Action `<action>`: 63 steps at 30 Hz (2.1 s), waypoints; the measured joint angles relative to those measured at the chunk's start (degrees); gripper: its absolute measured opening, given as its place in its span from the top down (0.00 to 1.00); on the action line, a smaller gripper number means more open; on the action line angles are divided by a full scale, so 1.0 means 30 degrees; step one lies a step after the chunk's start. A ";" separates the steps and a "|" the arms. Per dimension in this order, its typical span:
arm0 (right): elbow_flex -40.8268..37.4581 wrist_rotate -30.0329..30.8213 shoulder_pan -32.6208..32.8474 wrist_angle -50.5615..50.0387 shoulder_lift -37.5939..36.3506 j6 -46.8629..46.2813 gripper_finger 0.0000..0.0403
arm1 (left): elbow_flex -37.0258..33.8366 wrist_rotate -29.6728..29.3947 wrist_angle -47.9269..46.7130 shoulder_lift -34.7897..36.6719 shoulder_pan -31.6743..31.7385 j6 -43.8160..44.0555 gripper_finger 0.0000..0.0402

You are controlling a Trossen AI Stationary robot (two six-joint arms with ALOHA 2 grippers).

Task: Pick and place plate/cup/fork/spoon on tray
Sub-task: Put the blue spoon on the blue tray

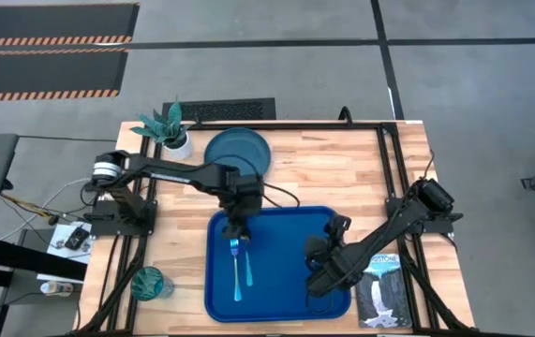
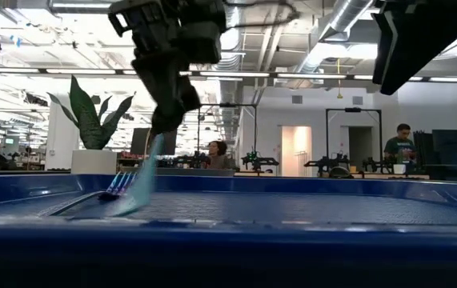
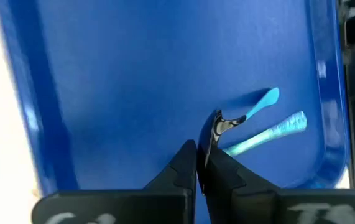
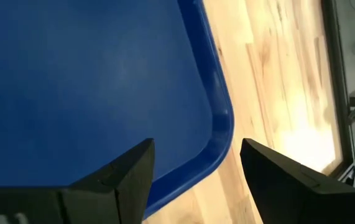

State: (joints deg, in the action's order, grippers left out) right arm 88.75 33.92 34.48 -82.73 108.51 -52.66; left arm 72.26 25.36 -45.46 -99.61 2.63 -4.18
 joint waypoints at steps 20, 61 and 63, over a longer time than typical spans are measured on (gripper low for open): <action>-0.0015 0.1311 -0.0051 0.0243 0.0000 0.0133 0.35 | 0.0179 0.1445 0.1088 -0.2418 -0.0381 0.0216 1.00; -0.0015 0.1281 -0.0044 0.0377 0.0000 0.0137 0.35 | 0.0157 -0.1185 0.1625 -0.3075 -0.0095 0.0035 0.76; -0.0015 0.1281 -0.0044 0.0377 0.0000 0.0068 0.35 | 0.0157 -0.1170 0.1697 -0.3075 -0.0095 0.0065 0.74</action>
State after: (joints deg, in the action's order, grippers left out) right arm 88.71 37.76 34.35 -81.60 108.51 -52.46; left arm 72.73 21.85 -40.37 -108.84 2.35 -3.98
